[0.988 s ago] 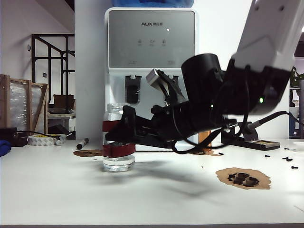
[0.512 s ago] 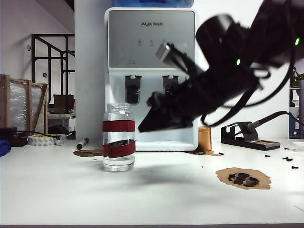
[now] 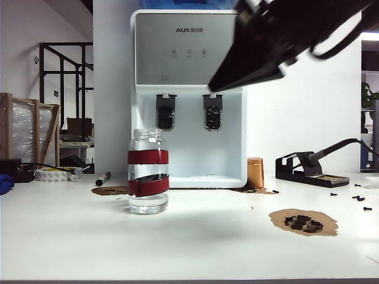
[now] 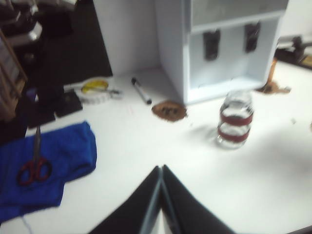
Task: Pick up the water bottle with two loops of red belts, then reach the front water dispenser and gently press the gray-black baffle horizontally to get a little water.
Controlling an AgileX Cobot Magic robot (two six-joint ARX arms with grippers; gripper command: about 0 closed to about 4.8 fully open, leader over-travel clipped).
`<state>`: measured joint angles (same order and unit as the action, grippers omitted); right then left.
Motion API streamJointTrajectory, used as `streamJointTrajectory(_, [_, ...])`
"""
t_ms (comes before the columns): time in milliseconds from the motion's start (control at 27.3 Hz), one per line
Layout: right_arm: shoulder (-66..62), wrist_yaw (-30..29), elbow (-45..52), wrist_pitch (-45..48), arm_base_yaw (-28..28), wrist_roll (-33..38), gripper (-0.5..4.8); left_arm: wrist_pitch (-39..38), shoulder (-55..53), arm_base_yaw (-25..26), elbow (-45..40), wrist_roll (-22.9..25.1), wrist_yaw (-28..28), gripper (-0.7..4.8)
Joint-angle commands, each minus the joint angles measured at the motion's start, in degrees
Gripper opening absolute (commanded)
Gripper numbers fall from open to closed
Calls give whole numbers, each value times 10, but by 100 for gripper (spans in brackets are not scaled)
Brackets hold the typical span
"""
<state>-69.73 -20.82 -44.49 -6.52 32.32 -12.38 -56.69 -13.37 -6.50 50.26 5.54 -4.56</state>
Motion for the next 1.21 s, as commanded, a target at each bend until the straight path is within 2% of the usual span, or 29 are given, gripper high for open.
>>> streamJointTrajectory(37, [77, -1, -2, -69, 0, 0, -2, 66, -1, -1, -47, 22, 68, -5])
streamJointTrajectory(146, [150, 0, -1, -109, 0, 17, -2, 142, -1, 0, -95, 35, 96, -5])
streamJointTrajectory(439, [285, 1, 8, -197, 0, 33, -2, 223, -1, 0, -143, 35, 100, -5])
streamJointTrajectory(695, [424, 6, 59, -199, 0, 69, -2, 284, 4, 4, -204, 35, 123, -5])
streamJointTrajectory(732, [461, 26, 77, -197, 0, 84, -2, 290, 4, 5, -213, 35, 126, -4])
streamJointTrajectory(915, [560, 45, 132, -190, 0, 103, -2, 332, 4, 20, -239, 35, 141, -4])
streamJointTrajectory(988, [595, 63, 151, -191, 0, 107, -2, 359, 4, 28, -252, 36, 153, -5])
streamJointTrajectory(1098, [683, 179, 198, -183, 0, 121, -2, 431, 4, 51, -287, 37, 160, -5])
streamJointTrajectory(1171, [694, 223, 203, -173, 0, 123, -2, 452, 4, 59, -300, 37, 160, -5])
streamJointTrajectory(1208, [695, 264, 203, -180, -2, 127, -2, 463, 4, 63, -307, 37, 160, -5])
